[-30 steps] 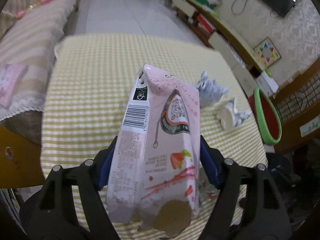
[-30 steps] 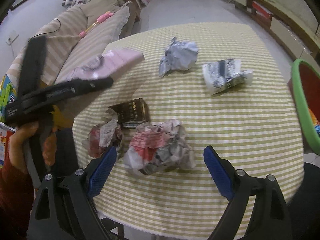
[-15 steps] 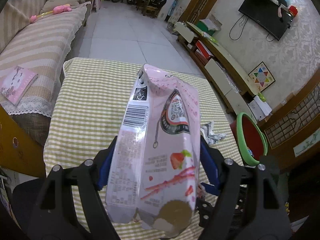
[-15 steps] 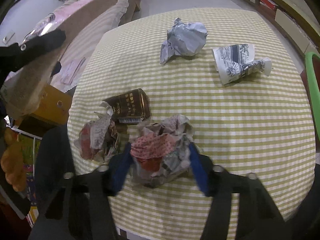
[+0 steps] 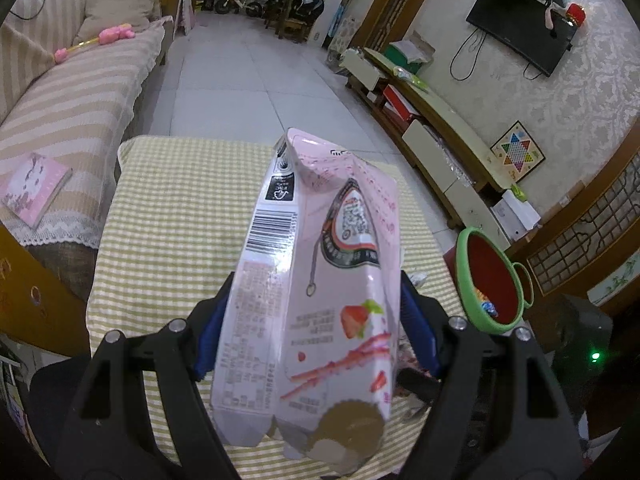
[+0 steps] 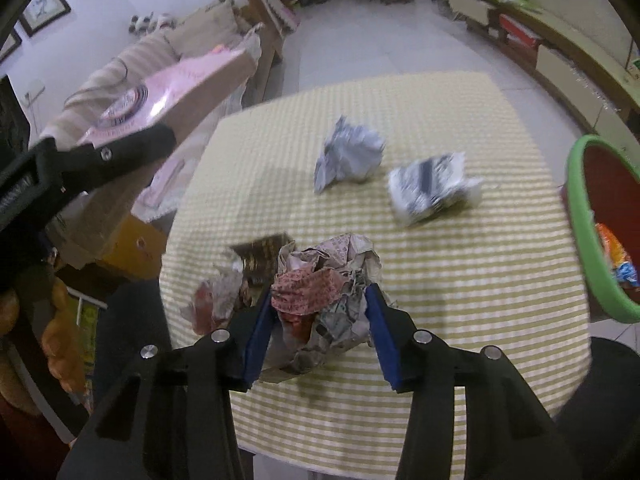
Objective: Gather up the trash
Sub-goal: 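Grasp the crumpled red-and-white wrappers with the right tool and lift while the left holds the pink bag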
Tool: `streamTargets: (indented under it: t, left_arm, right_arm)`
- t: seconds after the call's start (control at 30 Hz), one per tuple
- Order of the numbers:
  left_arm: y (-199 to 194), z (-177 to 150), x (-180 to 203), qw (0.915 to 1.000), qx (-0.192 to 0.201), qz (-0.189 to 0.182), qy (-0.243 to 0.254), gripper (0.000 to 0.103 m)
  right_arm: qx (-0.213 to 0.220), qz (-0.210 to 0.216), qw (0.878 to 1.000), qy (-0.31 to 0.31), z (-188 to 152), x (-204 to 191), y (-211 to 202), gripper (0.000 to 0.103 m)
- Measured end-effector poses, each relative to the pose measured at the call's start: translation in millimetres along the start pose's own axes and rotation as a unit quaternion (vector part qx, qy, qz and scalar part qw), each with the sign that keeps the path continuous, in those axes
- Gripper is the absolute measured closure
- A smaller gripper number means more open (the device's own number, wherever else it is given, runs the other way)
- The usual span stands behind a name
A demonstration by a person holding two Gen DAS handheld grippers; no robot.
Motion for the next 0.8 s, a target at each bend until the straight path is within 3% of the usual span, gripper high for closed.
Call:
streamTargets:
  t: [0.37, 0.8]
  left_arm:
    - [-5, 15, 50, 0.9993, 0.016, -0.019, 0.028, 0.03]
    - [2, 21, 87, 0.9974, 0.012, -0.038, 0.06, 0.03]
  right_arm:
    - [0.073, -0.028, 0.997, 0.024, 32, 32, -62, 0.059]
    - [0.097, -0.049, 0.993, 0.049, 41, 62, -84, 0.059]
Point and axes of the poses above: each gripper's, at about its wrist camera, not at the fingertips, and y roughly the way its jaws point, x to its right, z to its top, the point moved 3 cm from there along y, roughly the way its jaws point, and after that the axes turned 8 degrees about -y, right-handed, at the moved point
